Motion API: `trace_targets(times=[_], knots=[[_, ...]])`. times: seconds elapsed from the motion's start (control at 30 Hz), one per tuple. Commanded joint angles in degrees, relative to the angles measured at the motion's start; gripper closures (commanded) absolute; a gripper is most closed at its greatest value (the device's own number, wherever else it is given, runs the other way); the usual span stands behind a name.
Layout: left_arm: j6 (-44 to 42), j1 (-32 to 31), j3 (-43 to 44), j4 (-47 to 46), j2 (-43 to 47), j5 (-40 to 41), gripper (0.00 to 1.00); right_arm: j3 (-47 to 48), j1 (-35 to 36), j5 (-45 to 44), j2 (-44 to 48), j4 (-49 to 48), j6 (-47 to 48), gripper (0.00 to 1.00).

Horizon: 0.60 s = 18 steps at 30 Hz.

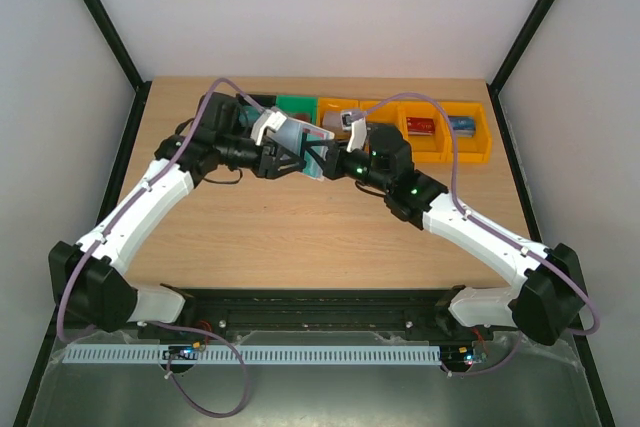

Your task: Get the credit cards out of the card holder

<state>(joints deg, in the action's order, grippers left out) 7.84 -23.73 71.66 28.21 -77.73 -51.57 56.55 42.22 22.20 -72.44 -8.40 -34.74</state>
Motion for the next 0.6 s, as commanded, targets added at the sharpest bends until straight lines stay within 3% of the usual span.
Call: trace_targets(times=[0.0,0.3,0.43,0.57], knots=[[1.3,1.68,-1.58,-2.36,1.38,0.15,0.52,-0.31,0.56,9.48,1.6,-9.44,-1.32,0.98],[1.32,2.72,-2.39,-2.57,2.33,-1.41,0.53,-1.01,0.48,12.99,1.82,-14.09,-3.01,0.99],[1.13,0.34,-1.56,-2.88,1.42,-2.48,0.61,-1.22,0.5,12.29,0.05,-17.26,-6.01,0.98],[3.62,-0.53,-0.93,-4.5,0.12,-9.48,0.64,-1.78,0.5,12.1,-1.78,-21.62,-8.45,0.98]])
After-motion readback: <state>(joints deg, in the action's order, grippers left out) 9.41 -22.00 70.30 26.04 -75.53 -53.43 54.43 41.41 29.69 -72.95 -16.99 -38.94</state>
